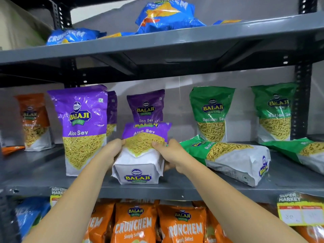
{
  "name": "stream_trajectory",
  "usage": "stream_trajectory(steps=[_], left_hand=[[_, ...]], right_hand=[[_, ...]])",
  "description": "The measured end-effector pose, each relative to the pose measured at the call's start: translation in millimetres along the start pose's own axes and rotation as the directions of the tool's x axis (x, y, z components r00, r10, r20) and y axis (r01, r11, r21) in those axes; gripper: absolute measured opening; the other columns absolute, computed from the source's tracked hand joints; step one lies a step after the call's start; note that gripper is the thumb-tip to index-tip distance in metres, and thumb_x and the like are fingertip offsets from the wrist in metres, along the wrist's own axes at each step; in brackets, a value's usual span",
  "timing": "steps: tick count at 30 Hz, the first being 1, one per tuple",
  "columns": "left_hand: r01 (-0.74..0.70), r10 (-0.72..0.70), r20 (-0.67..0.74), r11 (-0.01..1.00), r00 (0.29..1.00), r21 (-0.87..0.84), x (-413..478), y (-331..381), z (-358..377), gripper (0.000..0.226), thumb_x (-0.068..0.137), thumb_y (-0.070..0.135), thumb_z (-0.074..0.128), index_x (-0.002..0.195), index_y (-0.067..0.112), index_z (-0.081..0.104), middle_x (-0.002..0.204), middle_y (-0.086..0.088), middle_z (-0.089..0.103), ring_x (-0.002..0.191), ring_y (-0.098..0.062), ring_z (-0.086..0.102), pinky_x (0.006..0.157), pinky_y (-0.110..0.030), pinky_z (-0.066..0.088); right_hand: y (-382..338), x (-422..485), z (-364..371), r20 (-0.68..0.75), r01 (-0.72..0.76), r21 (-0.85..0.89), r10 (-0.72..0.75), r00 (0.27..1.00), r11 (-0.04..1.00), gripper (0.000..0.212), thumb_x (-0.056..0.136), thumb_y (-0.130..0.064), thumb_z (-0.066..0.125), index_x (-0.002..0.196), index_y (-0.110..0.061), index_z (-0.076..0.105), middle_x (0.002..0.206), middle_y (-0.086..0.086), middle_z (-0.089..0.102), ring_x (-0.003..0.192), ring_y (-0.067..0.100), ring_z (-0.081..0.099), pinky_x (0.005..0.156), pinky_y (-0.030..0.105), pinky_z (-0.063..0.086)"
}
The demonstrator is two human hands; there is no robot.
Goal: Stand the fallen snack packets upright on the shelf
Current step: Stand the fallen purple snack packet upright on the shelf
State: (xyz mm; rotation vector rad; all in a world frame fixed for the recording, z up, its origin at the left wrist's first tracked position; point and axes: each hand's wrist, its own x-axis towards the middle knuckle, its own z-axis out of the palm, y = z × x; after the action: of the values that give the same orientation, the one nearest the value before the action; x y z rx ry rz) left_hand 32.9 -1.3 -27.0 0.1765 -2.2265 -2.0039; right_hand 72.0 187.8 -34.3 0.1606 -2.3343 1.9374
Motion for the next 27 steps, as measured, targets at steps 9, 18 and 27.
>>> stream_trajectory(steps=[9,18,27], left_hand=[[-0.349,0.303,-0.174,0.823,0.937,-0.448,-33,4,4,0.031,0.096,0.022,0.041,0.109,0.009,0.067,0.119,-0.018,0.067,0.113,-0.034,0.063,0.104,-0.051,0.045],[-0.515,0.425,-0.292,0.723,0.857,-0.46,-47,9,22,0.026,0.099,0.016,0.039,0.1,0.014,0.065,0.112,-0.013,0.065,0.106,-0.024,0.059,0.108,-0.048,0.039],[-0.529,0.379,-0.421,0.781,0.824,-0.333,-9,1,39,0.039,0.099,0.016,0.042,0.133,0.0,0.052,0.137,-0.012,0.052,0.13,-0.024,0.048,0.11,-0.031,0.033]], right_hand=[[-8,-39,-8,-0.031,0.417,-0.01,-0.418,0.908,0.909,0.026,0.082,-0.025,0.077,0.089,-0.039,0.056,0.109,-0.007,0.073,0.1,0.009,0.068,0.09,0.033,0.055],[-8,-39,-23,-0.051,0.492,-0.031,-0.493,0.869,0.87,0.028,0.079,-0.028,0.079,0.097,-0.038,0.059,0.112,-0.005,0.072,0.104,0.015,0.068,0.092,0.048,0.056],[11,-1,-14,-0.096,0.475,-0.05,-0.477,0.873,0.879,0.035,0.082,-0.022,0.076,0.098,-0.045,0.054,0.115,-0.004,0.072,0.103,0.019,0.069,0.095,0.046,0.054]])
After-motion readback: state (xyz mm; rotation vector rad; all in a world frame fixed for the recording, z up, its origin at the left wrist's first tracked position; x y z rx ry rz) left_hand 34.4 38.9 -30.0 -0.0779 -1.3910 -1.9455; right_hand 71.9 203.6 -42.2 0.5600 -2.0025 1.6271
